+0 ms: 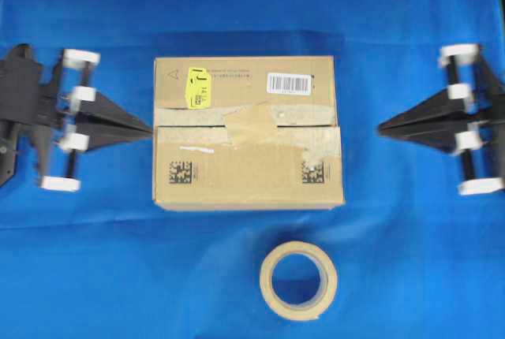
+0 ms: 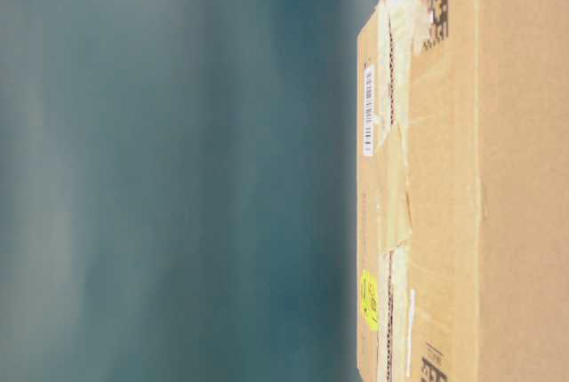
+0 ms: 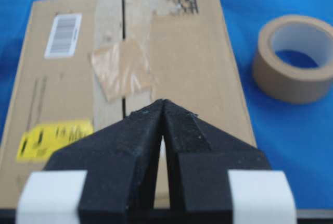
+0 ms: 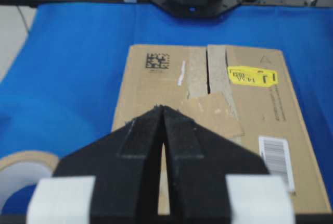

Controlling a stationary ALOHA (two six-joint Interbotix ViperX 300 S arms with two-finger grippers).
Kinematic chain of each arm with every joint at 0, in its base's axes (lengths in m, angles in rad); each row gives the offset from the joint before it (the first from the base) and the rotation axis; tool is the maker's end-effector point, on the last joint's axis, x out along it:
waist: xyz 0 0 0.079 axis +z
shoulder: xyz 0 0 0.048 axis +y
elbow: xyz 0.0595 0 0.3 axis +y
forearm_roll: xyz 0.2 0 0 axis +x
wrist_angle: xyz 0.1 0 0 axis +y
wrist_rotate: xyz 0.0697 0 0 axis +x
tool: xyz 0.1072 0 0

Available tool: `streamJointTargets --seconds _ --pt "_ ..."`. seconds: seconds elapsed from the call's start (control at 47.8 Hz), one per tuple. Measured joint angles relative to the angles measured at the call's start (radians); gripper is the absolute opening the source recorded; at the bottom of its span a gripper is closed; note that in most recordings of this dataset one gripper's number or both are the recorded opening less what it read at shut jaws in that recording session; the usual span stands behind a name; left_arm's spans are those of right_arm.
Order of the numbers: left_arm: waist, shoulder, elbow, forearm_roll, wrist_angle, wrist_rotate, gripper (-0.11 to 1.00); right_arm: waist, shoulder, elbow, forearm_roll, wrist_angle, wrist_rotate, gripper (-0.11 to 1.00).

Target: Apply tape along the seams of the closed cardboard box to seal it securely.

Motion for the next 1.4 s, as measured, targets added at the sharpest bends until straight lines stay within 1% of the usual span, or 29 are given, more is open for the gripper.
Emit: streamJointTargets --seconds 0.167,0.272,0.418,0.564,0.711,0.899,1.401 --pt "0.000 -0.184 0.089 0.000 0.063 -0.008 0.00 0.000 -0.141 0.075 -0.003 0.101 0.000 0.00" --pt "0.000 -0.276 0.146 0.000 0.083 -0.008 0.00 0.000 -0.195 0.124 -0.002 0.140 0.000 0.00" --pt "0.000 -0.387 0.229 0.000 0.101 -0.008 0.00 -0.002 -0.222 0.199 -0.003 0.149 0.000 0.00" --pt "0.000 -0.453 0.290 0.000 0.107 -0.012 0.00 -0.014 -0.218 0.270 -0.003 0.107 0.000 0.00" --pt "0.000 -0.462 0.310 0.000 0.109 -0.009 0.00 -0.015 -0.187 0.305 -0.003 0.044 0.000 0.00" --pt "-0.002 -0.462 0.311 0.000 0.109 -0.009 0.00 -0.014 -0.143 0.318 -0.003 0.008 0.000 0.00" --pt "0.000 -0.462 0.311 0.000 0.107 -0.009 0.00 -0.015 -0.138 0.318 -0.003 0.002 0.002 0.00"
